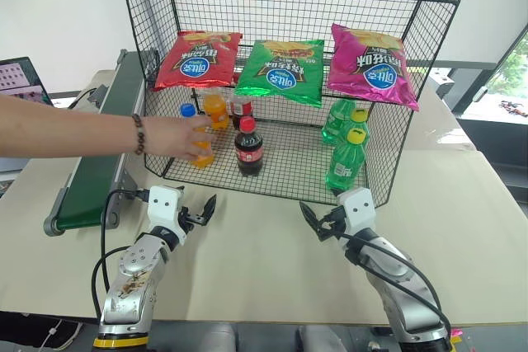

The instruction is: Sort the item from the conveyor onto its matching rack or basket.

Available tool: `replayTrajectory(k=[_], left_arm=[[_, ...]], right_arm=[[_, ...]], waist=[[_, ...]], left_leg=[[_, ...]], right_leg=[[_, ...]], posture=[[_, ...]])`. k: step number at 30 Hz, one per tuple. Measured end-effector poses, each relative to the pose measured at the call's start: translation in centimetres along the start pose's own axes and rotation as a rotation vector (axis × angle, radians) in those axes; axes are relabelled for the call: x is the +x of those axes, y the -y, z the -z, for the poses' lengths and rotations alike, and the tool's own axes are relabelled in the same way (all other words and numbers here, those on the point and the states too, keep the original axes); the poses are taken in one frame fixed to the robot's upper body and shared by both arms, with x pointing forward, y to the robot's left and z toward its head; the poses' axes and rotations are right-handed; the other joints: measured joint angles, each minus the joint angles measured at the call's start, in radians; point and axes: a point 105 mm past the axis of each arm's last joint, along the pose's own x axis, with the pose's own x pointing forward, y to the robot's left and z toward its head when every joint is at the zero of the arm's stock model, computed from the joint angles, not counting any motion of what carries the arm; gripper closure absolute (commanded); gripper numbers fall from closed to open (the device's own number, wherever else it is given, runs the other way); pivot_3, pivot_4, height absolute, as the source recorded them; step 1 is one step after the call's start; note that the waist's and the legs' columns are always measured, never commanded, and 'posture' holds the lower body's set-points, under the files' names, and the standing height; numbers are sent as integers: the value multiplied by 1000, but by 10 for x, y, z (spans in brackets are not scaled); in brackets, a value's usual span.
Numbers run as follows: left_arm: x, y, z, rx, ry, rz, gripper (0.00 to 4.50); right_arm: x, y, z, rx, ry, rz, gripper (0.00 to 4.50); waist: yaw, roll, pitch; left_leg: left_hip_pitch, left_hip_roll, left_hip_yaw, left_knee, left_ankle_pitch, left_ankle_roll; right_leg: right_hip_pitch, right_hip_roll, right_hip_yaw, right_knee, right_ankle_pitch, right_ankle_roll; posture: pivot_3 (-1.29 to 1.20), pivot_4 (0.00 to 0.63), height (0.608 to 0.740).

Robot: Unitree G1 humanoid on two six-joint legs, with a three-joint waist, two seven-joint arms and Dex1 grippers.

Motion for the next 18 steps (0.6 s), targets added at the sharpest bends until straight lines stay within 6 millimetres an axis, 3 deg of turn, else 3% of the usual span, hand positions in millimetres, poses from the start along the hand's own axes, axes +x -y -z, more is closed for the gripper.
replayTrajectory(k=[18], left_arm=[[-1, 0, -1, 3, 0, 3, 21]], right_arm=[[4, -2, -13, -1, 9, -1, 0]], waist=[[0, 0, 0]], left_leg=[[0, 0, 0, 0, 0, 0]], right_leg=[[0, 0, 0, 0, 1, -1]], posture=[[0, 150, 738]])
